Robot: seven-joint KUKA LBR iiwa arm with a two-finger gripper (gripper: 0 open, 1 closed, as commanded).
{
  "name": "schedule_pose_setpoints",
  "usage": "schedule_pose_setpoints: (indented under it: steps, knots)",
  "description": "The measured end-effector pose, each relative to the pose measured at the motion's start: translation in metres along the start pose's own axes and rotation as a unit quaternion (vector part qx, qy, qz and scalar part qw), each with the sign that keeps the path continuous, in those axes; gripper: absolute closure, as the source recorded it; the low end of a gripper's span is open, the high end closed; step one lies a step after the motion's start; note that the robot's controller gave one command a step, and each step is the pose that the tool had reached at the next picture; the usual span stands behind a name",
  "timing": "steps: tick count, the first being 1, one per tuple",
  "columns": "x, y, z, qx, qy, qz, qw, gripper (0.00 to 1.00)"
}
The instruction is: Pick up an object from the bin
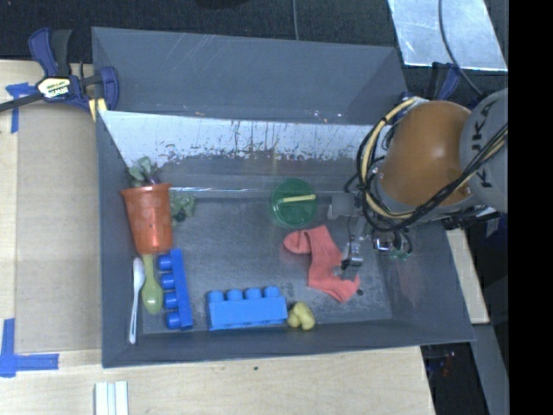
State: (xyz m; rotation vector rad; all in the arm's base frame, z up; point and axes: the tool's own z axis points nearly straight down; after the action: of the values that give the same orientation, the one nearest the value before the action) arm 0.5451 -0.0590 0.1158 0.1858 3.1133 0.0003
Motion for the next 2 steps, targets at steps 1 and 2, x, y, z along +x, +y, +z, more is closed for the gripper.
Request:
schedule_pose_setpoints:
  steps: [1, 2]
  knots:
    - [-0.0021, 0.0069, 0.0081, 0.000, 0.0017, -0.008, 1.0000, 0.00]
    - [-0.0047, 0.0059, 0.0163, 0.000, -0.0022, 0.084, 0.9965, 1.00]
